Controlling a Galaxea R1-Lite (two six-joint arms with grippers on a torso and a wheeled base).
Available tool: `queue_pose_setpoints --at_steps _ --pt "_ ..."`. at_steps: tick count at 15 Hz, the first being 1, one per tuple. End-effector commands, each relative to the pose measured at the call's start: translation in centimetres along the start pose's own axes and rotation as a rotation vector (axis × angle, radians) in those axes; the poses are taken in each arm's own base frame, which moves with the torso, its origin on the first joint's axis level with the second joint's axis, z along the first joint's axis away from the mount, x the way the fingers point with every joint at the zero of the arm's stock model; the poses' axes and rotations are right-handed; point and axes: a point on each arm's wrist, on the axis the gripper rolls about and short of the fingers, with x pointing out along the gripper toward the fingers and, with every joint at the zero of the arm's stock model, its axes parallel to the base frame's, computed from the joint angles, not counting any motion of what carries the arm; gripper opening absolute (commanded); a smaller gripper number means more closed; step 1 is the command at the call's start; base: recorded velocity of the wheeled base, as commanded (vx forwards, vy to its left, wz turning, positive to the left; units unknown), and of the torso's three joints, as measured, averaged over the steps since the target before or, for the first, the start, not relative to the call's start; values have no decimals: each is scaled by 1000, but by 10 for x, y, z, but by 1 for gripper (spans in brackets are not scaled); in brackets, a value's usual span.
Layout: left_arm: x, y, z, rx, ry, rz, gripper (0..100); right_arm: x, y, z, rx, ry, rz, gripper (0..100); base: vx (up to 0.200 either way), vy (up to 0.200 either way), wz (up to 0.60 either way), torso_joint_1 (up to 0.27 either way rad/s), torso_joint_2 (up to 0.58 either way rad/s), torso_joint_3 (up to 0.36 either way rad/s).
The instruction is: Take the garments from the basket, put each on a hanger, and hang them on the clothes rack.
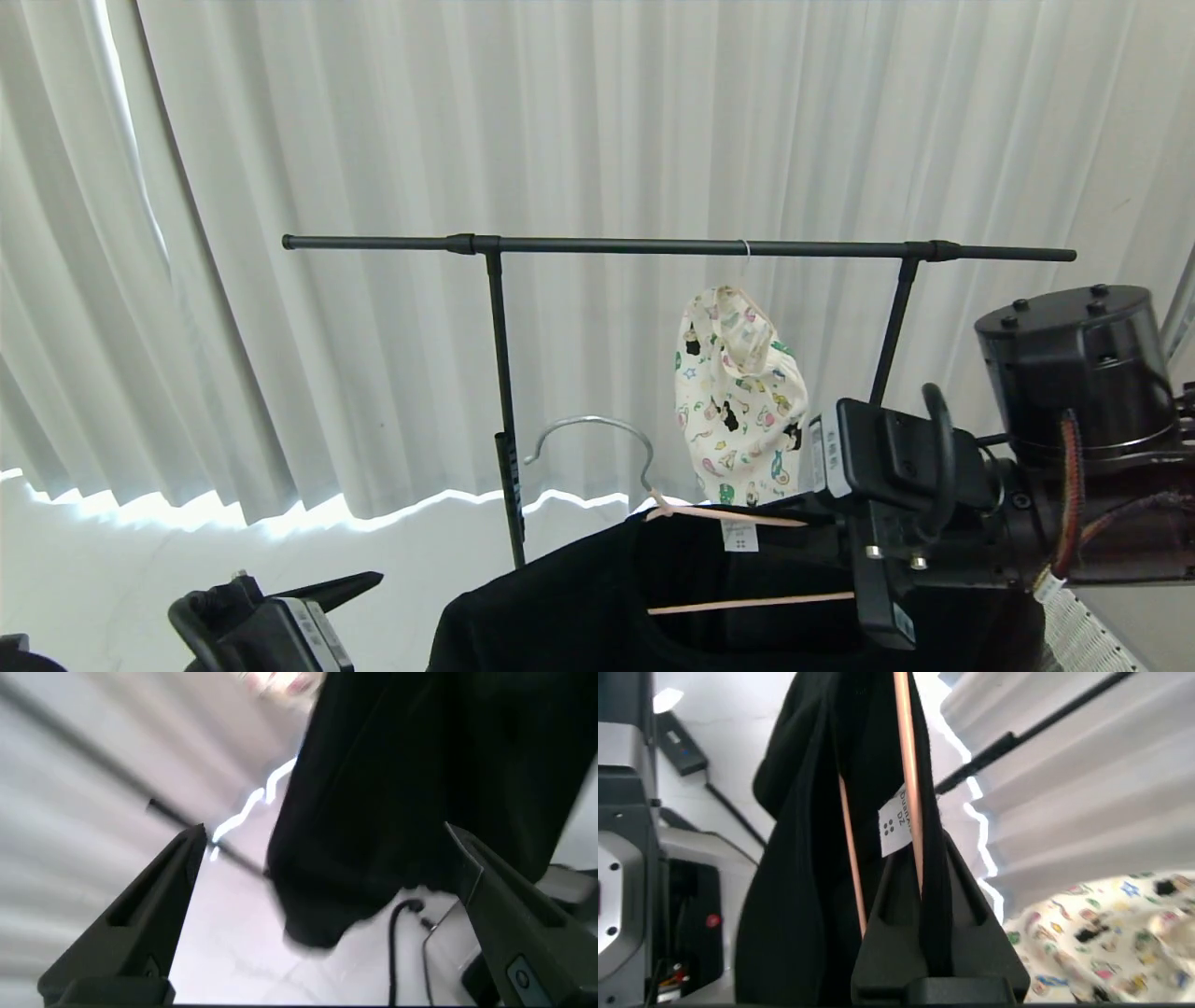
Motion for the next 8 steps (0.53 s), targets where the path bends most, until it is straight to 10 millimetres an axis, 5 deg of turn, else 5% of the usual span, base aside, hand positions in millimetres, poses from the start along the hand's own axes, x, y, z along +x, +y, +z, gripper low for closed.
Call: queue_pose_setpoints --at_steps 1,8 --pt "9 16 -18 -78 115 86 100 -22 3 -2 -3 -31 -37 0 0 0 0 0 0 0" --pt "44 21 -15 -110 215 -43 100 -63 25 -7 -9 -96 -86 0 0 0 0 0 0 0"
